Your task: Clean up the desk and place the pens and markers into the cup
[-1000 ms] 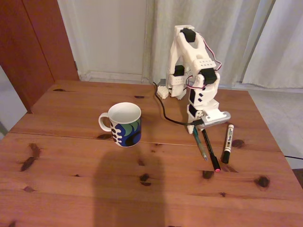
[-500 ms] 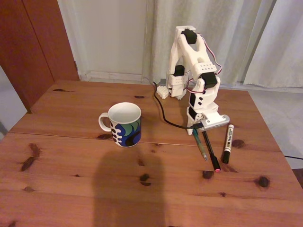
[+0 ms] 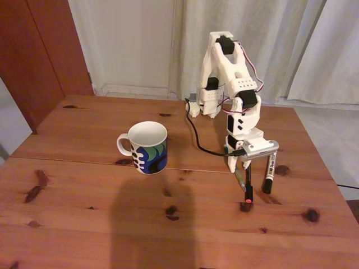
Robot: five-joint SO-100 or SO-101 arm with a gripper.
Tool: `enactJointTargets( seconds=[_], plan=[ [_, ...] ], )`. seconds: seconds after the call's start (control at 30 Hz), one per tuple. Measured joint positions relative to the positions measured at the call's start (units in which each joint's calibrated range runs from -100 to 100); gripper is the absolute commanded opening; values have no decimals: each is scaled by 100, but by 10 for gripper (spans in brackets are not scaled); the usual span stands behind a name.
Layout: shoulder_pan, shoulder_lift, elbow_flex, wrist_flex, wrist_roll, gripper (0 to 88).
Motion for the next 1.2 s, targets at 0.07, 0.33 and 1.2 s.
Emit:
enactJointTargets(
  seconds=[0.07,0.33,1.2],
  plan=[
    [0,0,0,-8,0,155],
    [95,8,0,-8,0,10],
    [968,-2847,1163,-572,-654,8]
  ],
)
